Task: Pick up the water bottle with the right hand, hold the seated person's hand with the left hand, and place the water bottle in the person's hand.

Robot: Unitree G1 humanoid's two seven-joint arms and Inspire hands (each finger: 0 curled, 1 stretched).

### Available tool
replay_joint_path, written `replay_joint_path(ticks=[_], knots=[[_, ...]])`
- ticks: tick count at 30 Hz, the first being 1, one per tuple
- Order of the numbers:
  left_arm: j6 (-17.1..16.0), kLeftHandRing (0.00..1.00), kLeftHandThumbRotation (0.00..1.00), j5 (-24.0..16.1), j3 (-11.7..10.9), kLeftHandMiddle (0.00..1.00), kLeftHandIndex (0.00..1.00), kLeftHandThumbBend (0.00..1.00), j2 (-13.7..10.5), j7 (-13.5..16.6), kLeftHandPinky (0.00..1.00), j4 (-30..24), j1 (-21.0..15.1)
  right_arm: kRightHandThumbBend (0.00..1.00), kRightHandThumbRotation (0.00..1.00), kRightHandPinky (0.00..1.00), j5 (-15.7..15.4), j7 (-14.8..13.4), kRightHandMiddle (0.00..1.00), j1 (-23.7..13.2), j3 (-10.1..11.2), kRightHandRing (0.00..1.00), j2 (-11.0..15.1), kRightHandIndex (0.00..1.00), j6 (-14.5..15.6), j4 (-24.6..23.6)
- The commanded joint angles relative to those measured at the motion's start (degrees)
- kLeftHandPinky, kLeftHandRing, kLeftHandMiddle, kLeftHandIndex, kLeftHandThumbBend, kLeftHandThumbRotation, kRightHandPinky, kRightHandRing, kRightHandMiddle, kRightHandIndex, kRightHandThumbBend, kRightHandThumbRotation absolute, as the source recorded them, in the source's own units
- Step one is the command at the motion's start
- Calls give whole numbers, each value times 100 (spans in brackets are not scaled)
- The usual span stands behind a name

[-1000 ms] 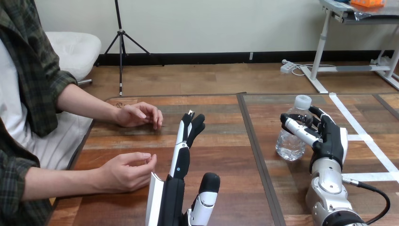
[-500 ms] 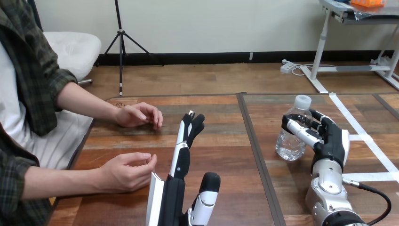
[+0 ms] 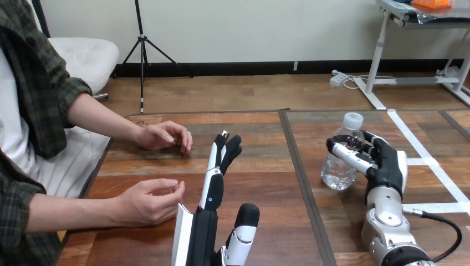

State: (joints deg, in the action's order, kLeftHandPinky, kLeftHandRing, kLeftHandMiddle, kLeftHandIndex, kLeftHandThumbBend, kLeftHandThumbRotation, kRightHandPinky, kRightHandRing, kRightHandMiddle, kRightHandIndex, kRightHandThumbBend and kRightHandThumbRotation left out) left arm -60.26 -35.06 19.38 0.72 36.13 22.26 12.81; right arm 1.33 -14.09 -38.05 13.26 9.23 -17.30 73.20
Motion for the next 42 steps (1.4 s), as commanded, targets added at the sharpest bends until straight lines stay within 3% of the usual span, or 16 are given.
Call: replay_joint_path(ticks=[1,16,26,42], knots=[[15,90,100,10,-7,93,98,50,199,20,91,-233,203,73,0,73,-228,118,82,-467,-225,78,66,81,-20,30],[-19,92,100,29,12,94,98,50,181,3,92,-230,246,75,0,80,-507,146,86,-371,-368,83,96,86,-98,66],[-41,91,100,28,-7,93,98,49,182,23,92,-225,237,77,0,73,-598,13,83,-368,-465,78,74,83,-97,91],[10,91,100,15,-12,93,99,49,185,28,92,-258,277,76,3,71,-846,-159,83,-389,-647,77,63,82,26,102]])
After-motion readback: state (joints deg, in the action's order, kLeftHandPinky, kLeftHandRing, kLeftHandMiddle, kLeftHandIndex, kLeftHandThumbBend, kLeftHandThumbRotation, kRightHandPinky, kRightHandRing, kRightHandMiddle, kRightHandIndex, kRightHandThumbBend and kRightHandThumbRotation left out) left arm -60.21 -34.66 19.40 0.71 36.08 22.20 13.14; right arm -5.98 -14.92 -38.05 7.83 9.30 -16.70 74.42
